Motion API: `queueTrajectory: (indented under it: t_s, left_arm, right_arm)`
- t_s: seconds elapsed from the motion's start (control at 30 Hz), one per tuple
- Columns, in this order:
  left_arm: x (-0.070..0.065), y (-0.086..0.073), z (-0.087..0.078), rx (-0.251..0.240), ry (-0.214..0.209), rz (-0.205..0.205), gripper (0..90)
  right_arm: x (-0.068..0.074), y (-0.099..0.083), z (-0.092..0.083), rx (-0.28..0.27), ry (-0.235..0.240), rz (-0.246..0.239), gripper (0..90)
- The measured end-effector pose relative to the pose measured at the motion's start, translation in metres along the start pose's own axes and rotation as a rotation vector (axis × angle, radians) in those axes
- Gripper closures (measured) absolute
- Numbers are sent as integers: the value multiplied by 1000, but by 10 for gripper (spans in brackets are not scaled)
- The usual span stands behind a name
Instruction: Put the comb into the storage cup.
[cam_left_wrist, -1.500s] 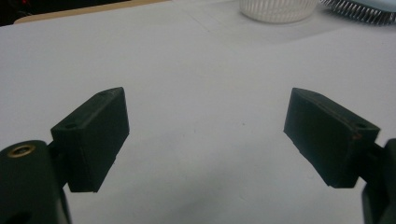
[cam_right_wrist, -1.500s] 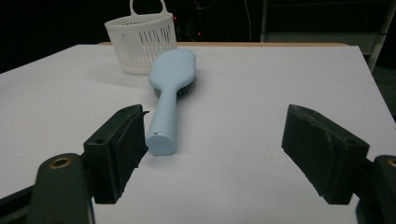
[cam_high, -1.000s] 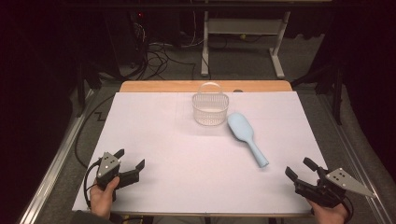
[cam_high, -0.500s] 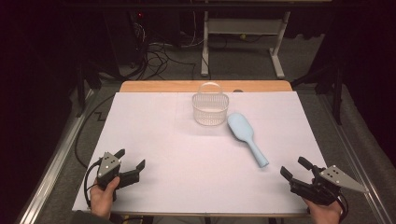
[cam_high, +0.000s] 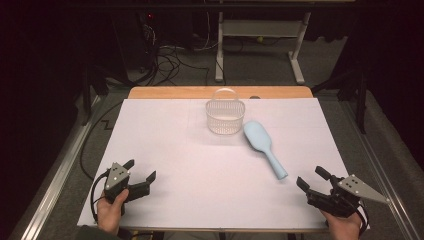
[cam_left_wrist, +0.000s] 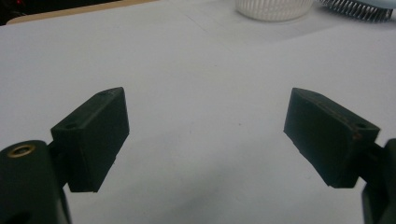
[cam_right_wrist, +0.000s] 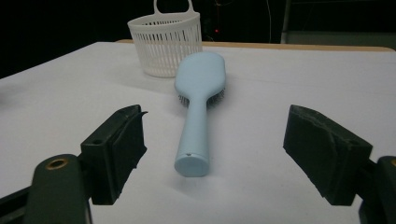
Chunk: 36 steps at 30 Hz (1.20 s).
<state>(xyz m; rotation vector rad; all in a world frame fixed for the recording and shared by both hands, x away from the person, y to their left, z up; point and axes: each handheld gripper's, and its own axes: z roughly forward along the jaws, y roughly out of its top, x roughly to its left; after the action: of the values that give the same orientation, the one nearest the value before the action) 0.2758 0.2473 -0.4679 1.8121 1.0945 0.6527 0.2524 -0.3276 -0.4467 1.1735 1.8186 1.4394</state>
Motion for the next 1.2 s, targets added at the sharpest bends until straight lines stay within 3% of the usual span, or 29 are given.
queueTrajectory:
  t_s: [1.2]
  left_arm:
    - [-1, 1, 0, -3, -7, 4, 150]
  right_arm:
    - [16, 8, 30, 18, 55, -18, 211]
